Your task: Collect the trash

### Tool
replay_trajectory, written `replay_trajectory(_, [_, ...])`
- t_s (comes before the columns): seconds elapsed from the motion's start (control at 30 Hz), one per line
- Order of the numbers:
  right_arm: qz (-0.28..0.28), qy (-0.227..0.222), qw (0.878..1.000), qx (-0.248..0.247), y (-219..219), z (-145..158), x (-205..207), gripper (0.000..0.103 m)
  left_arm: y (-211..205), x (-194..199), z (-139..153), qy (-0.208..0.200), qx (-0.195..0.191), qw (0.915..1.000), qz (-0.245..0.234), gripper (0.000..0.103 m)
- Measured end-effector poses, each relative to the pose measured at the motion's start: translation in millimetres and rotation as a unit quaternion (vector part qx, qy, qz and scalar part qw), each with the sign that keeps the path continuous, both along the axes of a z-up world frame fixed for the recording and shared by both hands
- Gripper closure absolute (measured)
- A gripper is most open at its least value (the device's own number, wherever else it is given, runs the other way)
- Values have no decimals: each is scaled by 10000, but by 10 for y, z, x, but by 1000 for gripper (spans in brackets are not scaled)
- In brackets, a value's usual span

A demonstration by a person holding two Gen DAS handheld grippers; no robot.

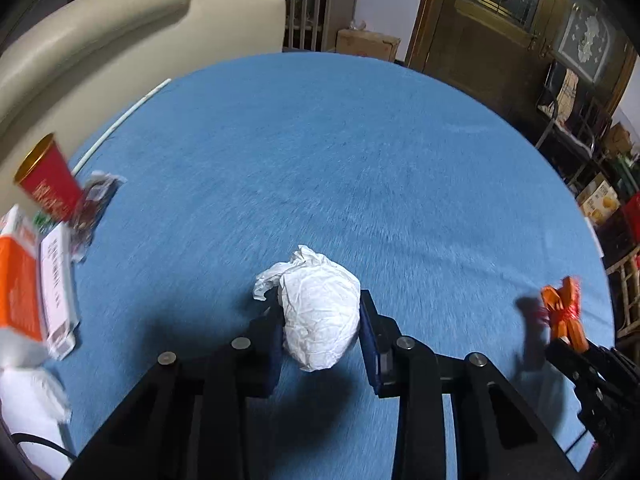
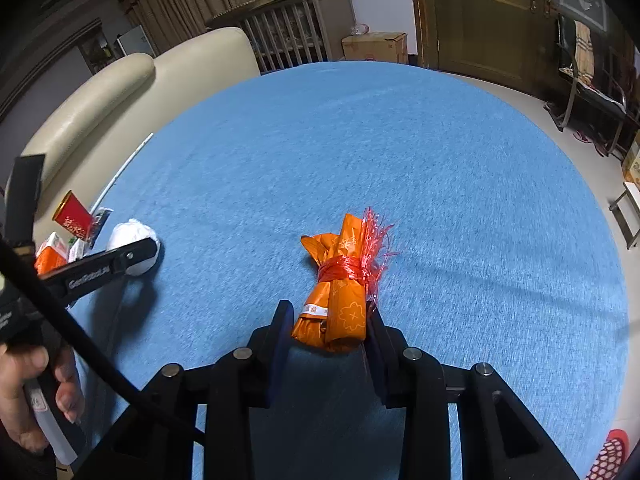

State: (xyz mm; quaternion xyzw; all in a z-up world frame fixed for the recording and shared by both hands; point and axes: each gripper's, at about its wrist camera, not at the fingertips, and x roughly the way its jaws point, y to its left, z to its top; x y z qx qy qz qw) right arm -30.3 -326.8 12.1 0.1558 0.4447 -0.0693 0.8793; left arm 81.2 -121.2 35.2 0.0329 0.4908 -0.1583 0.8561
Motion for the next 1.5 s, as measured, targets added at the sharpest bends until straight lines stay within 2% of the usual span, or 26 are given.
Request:
replay_trajectory(0.27, [103,-104,9998,107,213,62,-305,66,303,-586,147,-50,-201,9998,8,68])
replay_trajectory(0.7, [184,-111,9990,384,530,22,-920,66,471,-1363,179,-16,-61,9999,-85,68])
replay_trajectory(1.07, [185,-105,9977,650,695,-45,-1369,66,529,-1655,276,-130,8,9998,-158,68])
replay_trajectory(1.5, [155,-141,9967,787,707,-34,-1514,66,445,-1790,245,-100,65,9996,-275,68])
